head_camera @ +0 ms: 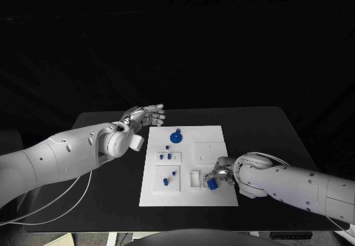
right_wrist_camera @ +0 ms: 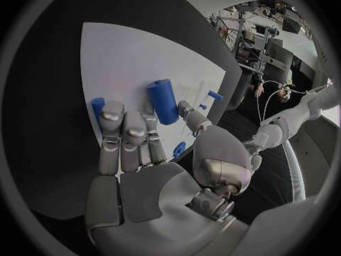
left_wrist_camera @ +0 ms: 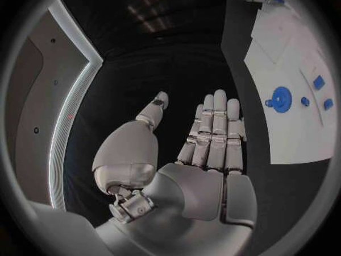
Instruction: Assemble the parts on the task board
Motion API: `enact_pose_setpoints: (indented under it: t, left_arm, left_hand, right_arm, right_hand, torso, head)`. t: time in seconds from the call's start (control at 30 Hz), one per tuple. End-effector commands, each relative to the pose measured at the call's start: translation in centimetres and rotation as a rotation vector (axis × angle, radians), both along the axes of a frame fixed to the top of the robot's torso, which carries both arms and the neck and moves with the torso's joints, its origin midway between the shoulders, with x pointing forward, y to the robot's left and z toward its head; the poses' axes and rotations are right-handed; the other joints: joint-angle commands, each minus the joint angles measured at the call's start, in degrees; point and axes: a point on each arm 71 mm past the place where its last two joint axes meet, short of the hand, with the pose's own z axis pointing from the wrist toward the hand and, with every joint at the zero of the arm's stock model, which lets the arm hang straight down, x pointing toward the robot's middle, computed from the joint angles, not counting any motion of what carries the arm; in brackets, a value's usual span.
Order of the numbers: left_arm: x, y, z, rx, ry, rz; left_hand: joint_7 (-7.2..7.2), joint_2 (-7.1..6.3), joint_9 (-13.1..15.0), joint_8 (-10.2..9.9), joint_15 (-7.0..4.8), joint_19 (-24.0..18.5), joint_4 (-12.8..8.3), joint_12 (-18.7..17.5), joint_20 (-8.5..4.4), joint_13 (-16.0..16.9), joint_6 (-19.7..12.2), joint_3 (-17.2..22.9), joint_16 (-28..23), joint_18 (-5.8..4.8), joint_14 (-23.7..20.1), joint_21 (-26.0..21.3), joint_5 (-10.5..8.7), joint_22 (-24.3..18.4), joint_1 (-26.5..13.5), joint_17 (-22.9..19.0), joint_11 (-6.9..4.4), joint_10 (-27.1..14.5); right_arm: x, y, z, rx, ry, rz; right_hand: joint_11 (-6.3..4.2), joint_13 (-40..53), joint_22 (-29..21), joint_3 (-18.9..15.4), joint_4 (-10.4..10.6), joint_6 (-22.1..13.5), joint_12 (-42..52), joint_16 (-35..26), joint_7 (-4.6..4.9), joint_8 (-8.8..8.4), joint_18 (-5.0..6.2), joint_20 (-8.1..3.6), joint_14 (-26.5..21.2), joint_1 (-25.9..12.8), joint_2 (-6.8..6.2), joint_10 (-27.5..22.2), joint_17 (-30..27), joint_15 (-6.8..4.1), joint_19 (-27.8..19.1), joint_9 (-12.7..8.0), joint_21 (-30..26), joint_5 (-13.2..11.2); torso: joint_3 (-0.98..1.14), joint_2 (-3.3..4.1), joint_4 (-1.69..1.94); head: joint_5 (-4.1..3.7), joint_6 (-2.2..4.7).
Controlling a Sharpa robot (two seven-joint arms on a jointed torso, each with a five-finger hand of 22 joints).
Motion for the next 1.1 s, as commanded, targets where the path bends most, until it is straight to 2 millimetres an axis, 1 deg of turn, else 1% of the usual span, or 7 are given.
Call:
enact_pose_setpoints:
  t: [0.03,0.1,0.2,0.47,0.63,0.7,1.1]
  left_arm:
    - [0.0,-0.3,0.1,-0.007,-0.004,-0.02]
    - [-0.1,-0.3,0.1,-0.007,-0.002,-0.02]
    - [0.0,-0.2,0.1,-0.005,-0.002,-0.018]
    - [0.0,-0.1,0.1,-0.004,0.001,-0.014]
    - [0.0,-0.1,0.0,0.0,0.01,-0.011]
    - [0.0,-0.1,0.0,-0.001,0.01,-0.014]
    - [0.0,-0.4,0.0,-0.002,0.016,-0.018]
  left_hand:
    - [-0.09,-0.1,0.0,-0.1,0.34,-0.2,0.3,-0.2,0.3,-0.1,-0.3,0.1,-0.3,0.93,-0.2,-0.3,-0.23,0.1,-0.5,0.1,-0.05,-0.2]
    - [-0.1,-0.07,0.0,-0.1,0.34,-0.2,0.3,-0.2,0.3,-0.1,-0.3,0.2,-0.4,0.94,-0.2,-0.3,-0.23,0.1,-0.5,0.1,-0.05,-0.2]
    - [-0.13,0.04,0.0,0.0,0.33,-0.2,0.1,-0.1,0.31,-0.1,-0.2,0.4,-0.5,0.98,-0.2,-0.3,-0.22,0.1,-0.1,0.3,-0.07,-0.2]
    - [-0.14,0.12,0.0,0.0,0.33,-0.2,0.1,-0.1,0.32,-0.1,-0.2,0.5,-0.5,0.99,-0.1,-0.3,-0.2,0.2,0.1,0.4,-0.08,-0.2]
    - [-0.17,0.33,0.0,0.1,0.31,-0.2,0.0,-0.1,0.32,0.0,-0.1,0.8,-0.6,1.01,0.0,-0.3,-0.15,0.2,0.4,0.5,-0.1,-0.1]
    - [-0.18,0.49,0.0,0.1,0.31,-0.1,-0.2,0.0,0.33,0.0,-0.1,1.0,-0.7,1.0,0.0,-0.3,-0.12,0.3,0.9,0.6,-0.1,-0.1]
    - [-0.18,0.57,0.0,0.1,0.33,-0.1,-0.2,0.0,0.34,0.0,-0.1,1.1,-0.8,0.98,0.0,-0.4,-0.11,0.4,1.0,0.7,-0.11,-0.1]
  right_arm:
    - [-0.2,-0.3,-0.2,-0.009,0.0,0.002]
    - [-0.3,-0.5,-0.2,-0.006,-0.005,-0.002]
    - [-0.6,-0.8,0.0,0.004,0.002,-0.013]
    - [0.0,-0.8,2.3,0.095,-0.013,-0.072]
    - [0.5,-0.3,4.2,0.156,-0.017,-0.098]
    - [0.6,0.2,4.6,0.174,-0.01,-0.102]
    - [1.4,2.6,3.8,0.181,0.038,-0.097]
  right_hand:
    - [-0.42,0.1,1.1,0.9,-0.5,0.9,-0.4,0.2,-0.1,0.45,3.57,-0.1,0.1,0.7,1.37,0.2,-0.1,-0.41,-0.3,0.2,0.3,-0.2]
    - [-0.55,0.2,1.1,1.5,-0.9,1.3,-0.5,0.3,-0.23,0.58,3.57,0.0,0.1,1.2,1.73,0.4,-0.1,-0.52,-0.3,0.2,0.4,-0.2]
    - [-0.69,0.3,1.1,2.6,-2.2,1.9,-0.6,0.3,-0.38,0.6,3.57,0.12,0.2,2.7,1.26,0.8,-0.1,-0.64,-0.2,0.3,0.7,-0.2]
    - [-0.89,0.4,1.0,2.7,-1.4,3.1,-1.1,0.3,-0.6,0.39,3.57,0.65,0.3,1.4,1.41,1.6,-0.3,-0.8,-0.1,-0.2,0.9,-0.2]
    - [-1.1,0.7,1.0,2.7,-1.6,4.0,-1.4,0.4,-0.81,0.18,3.57,0.67,0.4,0.9,0.01,2.3,-0.3,-0.99,0.2,-0.6,1.3,0.2]
    - [-1.14,0.7,1.0,2.7,-1.7,4.2,-1.4,0.5,-0.86,0.16,3.57,0.64,0.5,0.9,-0.07,2.4,-0.3,-1.03,0.3,-0.6,1.4,0.2]
    - [-1.19,1.0,0.9,2.2,-1.3,4.5,-1.8,0.6,-0.9,-0.26,3.57,0.59,0.5,-0.1,-0.12,2.7,-0.4,-1.1,0.3,-1.0,1.6,0.2]
  torso:
    - [0.03,0.02,-0.05]
    - [0.03,0.03,-0.04]
    - [0.03,0.02,-0.06]
    - [0.11,0.05,-0.05]
    - [0.06,0.09,-0.1]
    - [0.05,0.08,-0.1]
    - [0.01,0.16,0.05]
  head:
    - [0.05,-0.01]
    - [0.03,0.01]
    - [0.09,0.11]
    - [0.36,0.5]
    - [0.3,0.75]
    - [0.23,0.84]
    - [-0.15,1.03]
